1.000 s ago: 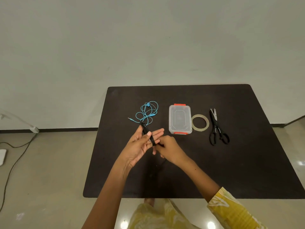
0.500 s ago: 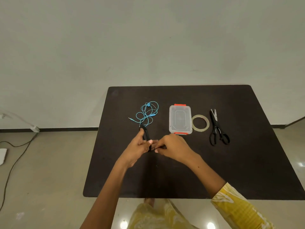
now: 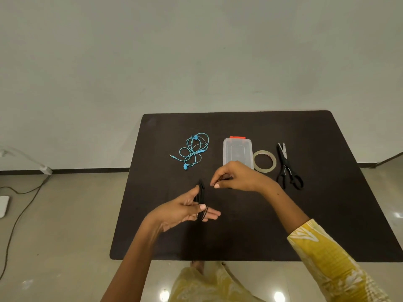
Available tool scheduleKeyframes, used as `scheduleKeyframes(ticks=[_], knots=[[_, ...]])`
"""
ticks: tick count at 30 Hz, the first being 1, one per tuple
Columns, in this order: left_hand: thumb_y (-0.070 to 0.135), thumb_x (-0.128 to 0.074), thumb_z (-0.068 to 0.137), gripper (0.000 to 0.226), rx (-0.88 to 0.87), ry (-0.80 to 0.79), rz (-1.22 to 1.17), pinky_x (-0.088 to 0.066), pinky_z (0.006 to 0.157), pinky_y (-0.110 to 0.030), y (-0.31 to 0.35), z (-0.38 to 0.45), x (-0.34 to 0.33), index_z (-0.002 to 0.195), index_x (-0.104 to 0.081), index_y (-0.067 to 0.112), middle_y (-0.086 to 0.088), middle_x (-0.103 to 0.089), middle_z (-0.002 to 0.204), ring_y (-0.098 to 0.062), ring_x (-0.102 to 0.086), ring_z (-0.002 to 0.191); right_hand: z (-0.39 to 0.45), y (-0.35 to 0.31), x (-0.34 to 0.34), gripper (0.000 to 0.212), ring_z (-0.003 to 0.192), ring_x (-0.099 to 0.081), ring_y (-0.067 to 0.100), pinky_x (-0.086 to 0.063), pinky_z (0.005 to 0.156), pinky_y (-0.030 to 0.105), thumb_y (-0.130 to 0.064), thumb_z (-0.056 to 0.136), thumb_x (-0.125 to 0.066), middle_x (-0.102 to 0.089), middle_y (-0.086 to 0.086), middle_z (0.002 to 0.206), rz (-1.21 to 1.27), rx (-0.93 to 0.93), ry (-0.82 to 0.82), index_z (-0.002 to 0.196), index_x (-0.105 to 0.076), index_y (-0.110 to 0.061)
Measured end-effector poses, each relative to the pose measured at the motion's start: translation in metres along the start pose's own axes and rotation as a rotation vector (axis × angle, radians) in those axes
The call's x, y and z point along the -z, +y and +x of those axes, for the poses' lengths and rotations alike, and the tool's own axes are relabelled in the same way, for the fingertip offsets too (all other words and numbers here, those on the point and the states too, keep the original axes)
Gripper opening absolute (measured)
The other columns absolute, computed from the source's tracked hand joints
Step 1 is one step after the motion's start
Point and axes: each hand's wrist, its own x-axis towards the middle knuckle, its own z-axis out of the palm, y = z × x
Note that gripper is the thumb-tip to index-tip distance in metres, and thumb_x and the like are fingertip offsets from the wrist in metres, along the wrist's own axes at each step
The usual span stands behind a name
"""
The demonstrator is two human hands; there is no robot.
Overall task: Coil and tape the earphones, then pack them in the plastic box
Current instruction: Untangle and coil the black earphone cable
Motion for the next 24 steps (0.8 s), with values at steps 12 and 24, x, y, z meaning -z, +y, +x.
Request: scheduleKeyframes(ticks=[12,24], knots=[[0.011,-0.048,0.097,0.058,-0.031,-0.145,-0.054,-0.048,0.097,-0.032,0.001,-0.002,0.004,0.14,-0.024,0.04,-0.021,-0.062,0.125,-0.031,-0.058,0.118,0.008,0.005,-0.021,0.026,0.053,-0.056,0.007,-0.052,0.066,0.034,-0.015,0.093,-0.047,-0.056,-0.004,0.053,-0.031,-0.06,0.178,0.074,-0.064,-0.019],[0.009,-0.048,0.097,0.06,-0.002,-0.207,-0.096,-0.049,0.096,-0.033,-0.012,-0.011,0.008,0.148,-0.019,0.025,-0.025,-0.059,0.125,-0.03,-0.06,0.115,0.005,0.009,0.002,0.013,0.06,-0.06,0.007,-0.054,0.063,0.019,-0.009,0.086,-0.065,-0.075,0.006,0.084,0.504,-0.3,-0.054,0.095,-0.074,-0.012]])
